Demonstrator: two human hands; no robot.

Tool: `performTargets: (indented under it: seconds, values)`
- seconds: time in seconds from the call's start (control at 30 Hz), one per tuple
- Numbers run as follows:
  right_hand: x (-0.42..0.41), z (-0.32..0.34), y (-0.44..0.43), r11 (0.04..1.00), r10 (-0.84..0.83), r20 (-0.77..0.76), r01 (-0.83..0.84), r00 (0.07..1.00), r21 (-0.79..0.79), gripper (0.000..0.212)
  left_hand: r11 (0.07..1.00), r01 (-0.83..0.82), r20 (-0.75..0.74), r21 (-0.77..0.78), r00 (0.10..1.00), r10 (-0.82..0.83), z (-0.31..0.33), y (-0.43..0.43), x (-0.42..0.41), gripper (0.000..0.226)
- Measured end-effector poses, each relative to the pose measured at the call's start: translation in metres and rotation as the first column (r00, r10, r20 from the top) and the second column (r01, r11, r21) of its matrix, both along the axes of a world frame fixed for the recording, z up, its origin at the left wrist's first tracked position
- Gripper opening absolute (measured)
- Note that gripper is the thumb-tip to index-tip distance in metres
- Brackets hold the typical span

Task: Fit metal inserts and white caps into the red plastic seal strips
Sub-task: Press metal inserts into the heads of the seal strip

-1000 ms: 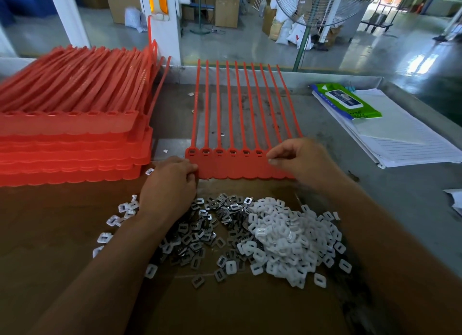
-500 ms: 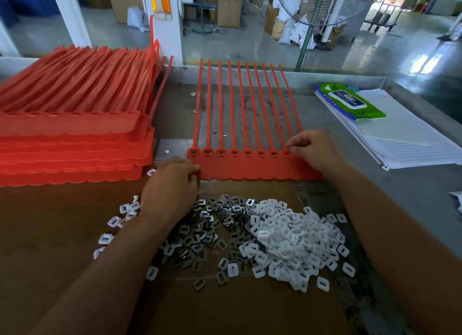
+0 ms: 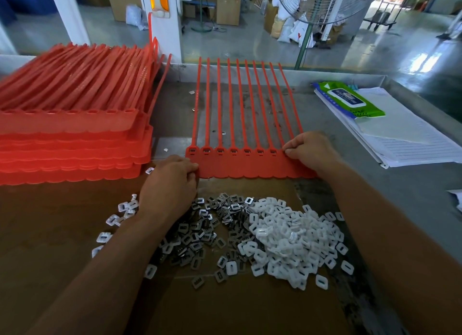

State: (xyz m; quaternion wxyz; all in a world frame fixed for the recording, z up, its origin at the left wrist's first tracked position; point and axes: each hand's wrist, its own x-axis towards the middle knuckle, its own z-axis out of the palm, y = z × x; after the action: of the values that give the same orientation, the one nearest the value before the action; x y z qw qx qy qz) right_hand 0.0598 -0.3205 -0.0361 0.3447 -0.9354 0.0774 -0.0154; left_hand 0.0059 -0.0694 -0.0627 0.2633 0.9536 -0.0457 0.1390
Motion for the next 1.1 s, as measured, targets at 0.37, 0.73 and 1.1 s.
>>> performTargets:
  seconds: [0.37, 0.73, 1.1]
  values:
    - [0.005, 0.004, 0.000, 0.986, -0.118, -0.016, 0.119, 0.993, 0.115, 0.018, 1.000, 0.008, 0.003, 0.010, 1.000, -0.008, 0.000, 0.000, 0.000, 0.026]
    - [-0.002, -0.002, -0.006, 0.998, -0.050, 0.060, 0.047, 0.997, 0.039, 0.017, 1.000, 0.010, -0.003, 0.001, 1.000, -0.010, 0.001, 0.000, -0.002, 0.026]
    - [-0.011, 0.000, -0.009, 0.999, 0.034, 0.117, -0.031, 0.993, -0.024, 0.019, 1.000, 0.003, 0.007, 0.002, 1.000, -0.003, 0.001, 0.000, -0.002, 0.025]
